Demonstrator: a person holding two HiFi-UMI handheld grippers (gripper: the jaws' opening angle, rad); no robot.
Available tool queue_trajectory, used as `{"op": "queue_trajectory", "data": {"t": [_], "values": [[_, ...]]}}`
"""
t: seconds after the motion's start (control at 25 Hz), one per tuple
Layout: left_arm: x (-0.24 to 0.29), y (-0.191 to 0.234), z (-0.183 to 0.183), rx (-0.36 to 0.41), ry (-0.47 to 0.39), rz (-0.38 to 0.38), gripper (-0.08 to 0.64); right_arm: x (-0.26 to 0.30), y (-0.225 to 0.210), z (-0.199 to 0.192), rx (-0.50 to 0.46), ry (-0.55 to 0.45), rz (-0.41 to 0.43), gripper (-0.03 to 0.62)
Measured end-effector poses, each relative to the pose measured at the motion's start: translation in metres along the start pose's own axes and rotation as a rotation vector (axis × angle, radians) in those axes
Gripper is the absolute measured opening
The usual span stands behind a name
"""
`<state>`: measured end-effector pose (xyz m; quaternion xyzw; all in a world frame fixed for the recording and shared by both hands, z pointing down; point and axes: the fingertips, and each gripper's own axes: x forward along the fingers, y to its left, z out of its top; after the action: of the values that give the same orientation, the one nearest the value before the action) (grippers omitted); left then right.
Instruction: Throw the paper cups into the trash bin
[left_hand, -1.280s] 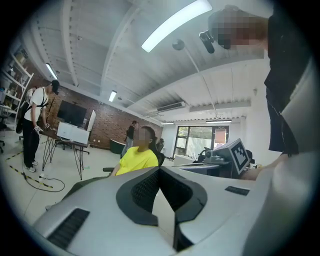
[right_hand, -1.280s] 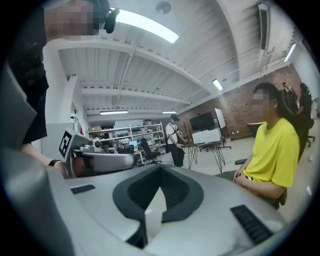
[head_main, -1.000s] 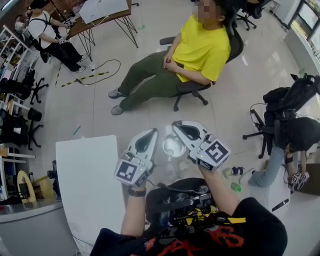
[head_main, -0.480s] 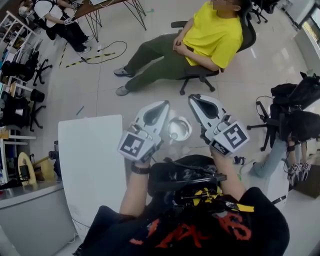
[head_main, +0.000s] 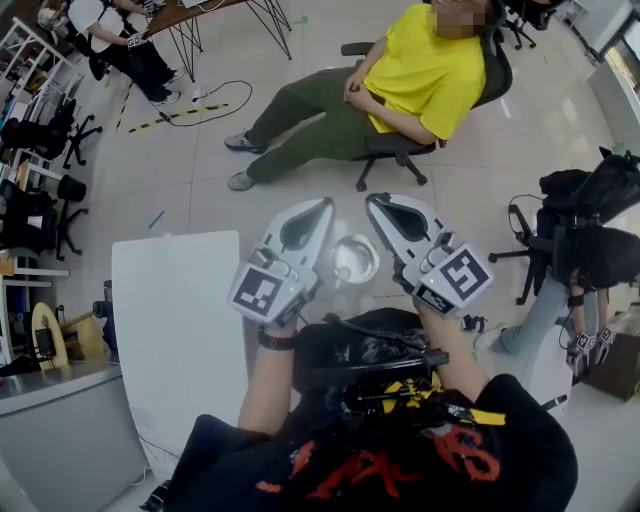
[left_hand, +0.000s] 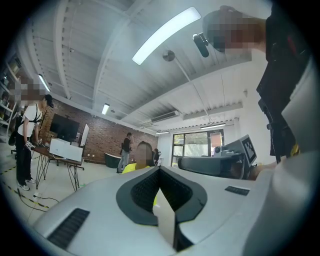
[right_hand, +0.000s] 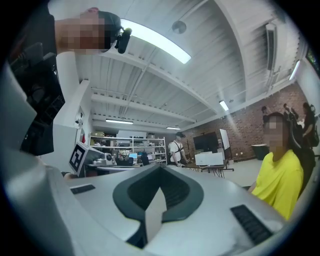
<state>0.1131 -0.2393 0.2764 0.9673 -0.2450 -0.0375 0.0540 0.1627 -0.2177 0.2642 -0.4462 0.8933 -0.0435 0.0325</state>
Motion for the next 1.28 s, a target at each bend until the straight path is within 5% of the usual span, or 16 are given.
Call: {"op": "queue_trajectory", "data": {"t": [0.48,1.28], "values": [[0.002,-0.005,-0.005,-0.016,0.016,-0.012,0.005,0.001,0.002,-0.001,-0.008,0.014,0.025,0.000],[0.015,-0.021,-0.030,-0.044,0.075,-0.118,0.005,-0.023,-0.014,0.008,0.034,-0.014,-0.059,0.000]]}}
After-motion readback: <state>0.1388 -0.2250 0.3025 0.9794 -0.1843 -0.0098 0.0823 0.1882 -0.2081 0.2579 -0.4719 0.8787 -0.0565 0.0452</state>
